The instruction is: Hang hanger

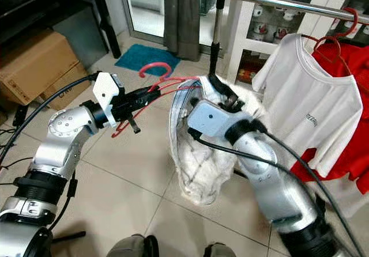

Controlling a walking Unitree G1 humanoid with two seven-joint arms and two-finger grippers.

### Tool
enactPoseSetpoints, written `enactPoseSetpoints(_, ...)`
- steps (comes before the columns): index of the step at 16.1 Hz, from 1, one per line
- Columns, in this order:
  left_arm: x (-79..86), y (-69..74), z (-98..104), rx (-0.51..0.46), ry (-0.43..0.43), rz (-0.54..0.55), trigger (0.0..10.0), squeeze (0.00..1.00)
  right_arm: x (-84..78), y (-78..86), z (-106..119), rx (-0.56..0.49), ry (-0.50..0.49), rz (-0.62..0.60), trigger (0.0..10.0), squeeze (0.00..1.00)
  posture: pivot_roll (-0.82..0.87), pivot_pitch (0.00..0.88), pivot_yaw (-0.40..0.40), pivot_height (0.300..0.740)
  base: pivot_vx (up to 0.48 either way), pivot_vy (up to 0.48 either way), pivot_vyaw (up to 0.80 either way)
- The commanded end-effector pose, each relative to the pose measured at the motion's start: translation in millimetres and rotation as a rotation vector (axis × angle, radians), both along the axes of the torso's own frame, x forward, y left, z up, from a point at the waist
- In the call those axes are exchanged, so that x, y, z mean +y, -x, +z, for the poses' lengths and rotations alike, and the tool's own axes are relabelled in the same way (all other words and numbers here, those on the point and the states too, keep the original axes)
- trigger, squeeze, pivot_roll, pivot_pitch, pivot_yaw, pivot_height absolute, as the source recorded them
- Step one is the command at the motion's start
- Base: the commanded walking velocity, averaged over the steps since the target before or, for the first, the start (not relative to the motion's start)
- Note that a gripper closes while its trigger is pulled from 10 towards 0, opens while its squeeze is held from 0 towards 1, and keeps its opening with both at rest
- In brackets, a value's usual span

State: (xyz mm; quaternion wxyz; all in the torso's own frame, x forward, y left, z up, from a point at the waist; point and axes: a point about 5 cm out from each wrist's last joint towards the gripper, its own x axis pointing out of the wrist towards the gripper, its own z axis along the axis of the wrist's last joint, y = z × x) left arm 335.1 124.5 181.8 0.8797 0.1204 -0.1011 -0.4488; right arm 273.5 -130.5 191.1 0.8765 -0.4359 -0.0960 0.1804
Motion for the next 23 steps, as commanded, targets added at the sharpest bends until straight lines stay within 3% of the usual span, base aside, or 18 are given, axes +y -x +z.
enactPoseSetpoints(1, -1.6, -1.2, 25.9, -0.099, 0.076, 0.009, 0.0, 0.00, -11.3, -1.8, -17.9, 0.095, 0.013, -0.103, 10.0, 0.00, -0.06, 0.075, 0.086, 0.740, 0.000, 0.000, 0.00)
enactPoseSetpoints(5, -6.0, 2.9, 30.2, -0.114, 0.096, 0.000, 0.0, 0.00, -17.4, -6.9, -16.1, 0.067, -0.004, -0.203, 10.0, 0.00, -0.06, 0.082, 0.085, 0.740, 0.000, 0.000, 0.00)
enactPoseSetpoints(6, -6.2, 3.3, 30.3, -0.115, 0.098, 0.003, 0.0, 0.00, -17.9, -7.3, -15.8, 0.070, -0.016, -0.212, 9.5, 0.00, -0.06, 0.085, 0.084, 0.740, 0.000, 0.000, 0.00)
enactPoseSetpoints(7, -5.9, 3.7, 30.6, -0.117, 0.103, 0.011, 0.0, 0.00, -17.7, -7.6, -15.0, 0.078, -0.035, -0.215, 0.0, 0.00, -0.06, 0.086, 0.083, 0.740, 0.000, 0.000, 0.00)
enactPoseSetpoints(23, 4.4, -0.5, 36.2, -0.123, 0.129, 0.067, 0.0, 0.00, -9.7, -8.0, -1.1, 0.029, -0.112, -0.123, 0.0, 0.00, -0.06, 0.086, 0.081, 0.740, 0.000, 0.000, 0.00)
